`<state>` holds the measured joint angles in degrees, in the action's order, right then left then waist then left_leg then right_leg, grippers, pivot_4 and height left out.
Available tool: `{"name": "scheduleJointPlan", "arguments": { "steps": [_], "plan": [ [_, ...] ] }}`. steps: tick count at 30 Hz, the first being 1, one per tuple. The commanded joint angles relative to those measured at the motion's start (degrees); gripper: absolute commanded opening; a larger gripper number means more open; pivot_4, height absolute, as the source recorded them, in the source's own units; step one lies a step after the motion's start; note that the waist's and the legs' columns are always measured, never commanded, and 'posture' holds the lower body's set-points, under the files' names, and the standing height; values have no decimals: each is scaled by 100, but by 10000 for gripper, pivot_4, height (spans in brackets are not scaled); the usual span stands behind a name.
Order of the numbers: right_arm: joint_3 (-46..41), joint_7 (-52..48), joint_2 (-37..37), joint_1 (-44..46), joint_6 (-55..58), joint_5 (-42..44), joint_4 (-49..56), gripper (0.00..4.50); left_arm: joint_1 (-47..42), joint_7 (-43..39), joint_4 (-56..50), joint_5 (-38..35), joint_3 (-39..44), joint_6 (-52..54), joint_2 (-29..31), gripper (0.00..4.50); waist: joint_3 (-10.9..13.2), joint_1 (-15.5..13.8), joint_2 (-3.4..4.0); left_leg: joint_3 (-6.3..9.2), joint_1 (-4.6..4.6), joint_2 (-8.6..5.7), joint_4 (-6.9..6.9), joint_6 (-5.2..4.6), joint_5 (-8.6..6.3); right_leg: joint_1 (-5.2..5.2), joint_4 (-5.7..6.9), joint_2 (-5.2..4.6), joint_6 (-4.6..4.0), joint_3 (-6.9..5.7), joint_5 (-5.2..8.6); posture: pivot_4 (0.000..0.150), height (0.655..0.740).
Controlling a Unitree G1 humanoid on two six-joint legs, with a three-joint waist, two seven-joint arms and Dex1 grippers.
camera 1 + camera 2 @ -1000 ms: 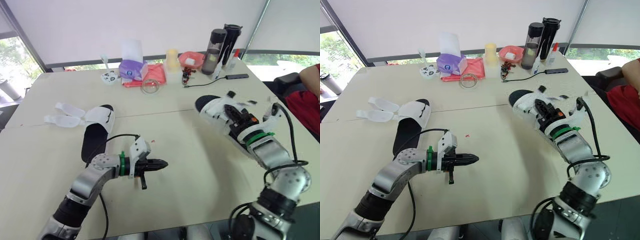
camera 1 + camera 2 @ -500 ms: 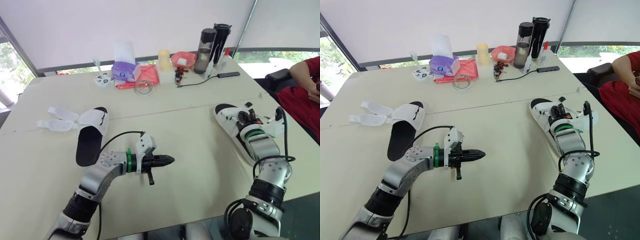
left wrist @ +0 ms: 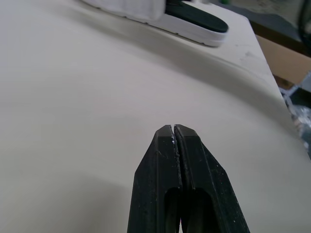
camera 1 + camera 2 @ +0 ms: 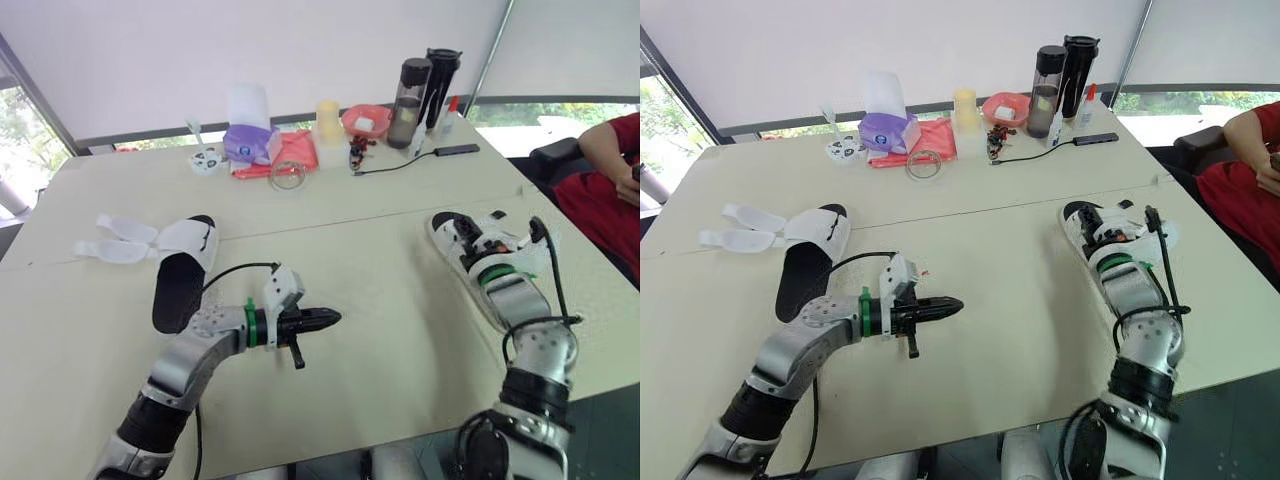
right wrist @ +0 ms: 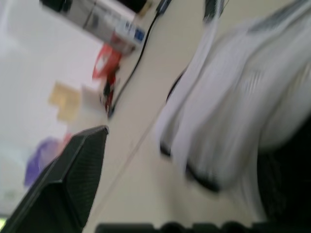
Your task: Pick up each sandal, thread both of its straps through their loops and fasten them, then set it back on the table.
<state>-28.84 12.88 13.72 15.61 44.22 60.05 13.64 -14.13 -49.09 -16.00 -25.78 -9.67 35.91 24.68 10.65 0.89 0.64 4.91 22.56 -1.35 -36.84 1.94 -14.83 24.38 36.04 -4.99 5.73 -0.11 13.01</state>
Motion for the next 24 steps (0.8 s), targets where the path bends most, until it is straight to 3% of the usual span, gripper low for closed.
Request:
{"name": "scheduleJointPlan", "arguments": {
  "steps": [1, 6, 11, 15, 18, 21, 24],
  "plan": [
    [142, -358, 357, -605, 460, 507, 1046, 44569, 217, 94, -429, -230, 255, 160, 143, 0, 0, 4, -1, -1, 0, 0, 0, 0, 0, -1, -1, 0, 0, 0, 0, 1500, 7400],
    [-74, -632, 883, -1388, 687, 1233, 1585, 44569, 532, 245, -712, -350, 401, 291, 256, 0, 6, 10, -10, -9, -6, 7, -7, 0, -1, -3, -3, 2, 2, 3, 15, 1500, 7400],
    [-345, -2827, 2500, -2687, 1110, 2080, 2712, 44569, 564, 1422, -869, -319, 1177, 218, -184, 0, 15, -32, -26, -4, 3, 9, -13, 1, -1, -9, -17, 2, 5, 1, 18, 1500, 7400],
    [166, -3187, 3202, -2376, 1133, 2899, 2966, 44569, 314, 2858, -809, 409, 1774, -154, -570, 0, 35, 1, -104, -13, -13, 22, -17, 1, -2, -28, -30, 15, 4, 1, 15, 1500, 7400],
    [810, -3204, 3334, -1955, 1071, 2877, 3115, 44569, 377, 3233, -1019, 800, 1942, -333, -425, 0, 35, -28, -129, -7, -14, 42, -16, 2, -2, -40, -60, 40, -5, -3, 8, 1500, 7400],
    [1825, -3145, 3060, -1181, 993, 2230, 3110, 45000, 719, 3299, -1601, 1531, 2146, -561, 365, 8680, 51, -4, -160, -10, -7, 41, -7, 4, -3, -33, -71, 39, -9, -2, 5, 1500, 7400],
    [2441, -3295, 2864, -663, 814, 1329, 2858, 45000, 1140, 3229, -1741, 2061, 2519, -809, 1093, 24092, 54, -42, -165, -7, 12, 35, 3, 5, -4, -10, -73, 35, -33, 0, -12, 1500, 7400]
  ]
}}
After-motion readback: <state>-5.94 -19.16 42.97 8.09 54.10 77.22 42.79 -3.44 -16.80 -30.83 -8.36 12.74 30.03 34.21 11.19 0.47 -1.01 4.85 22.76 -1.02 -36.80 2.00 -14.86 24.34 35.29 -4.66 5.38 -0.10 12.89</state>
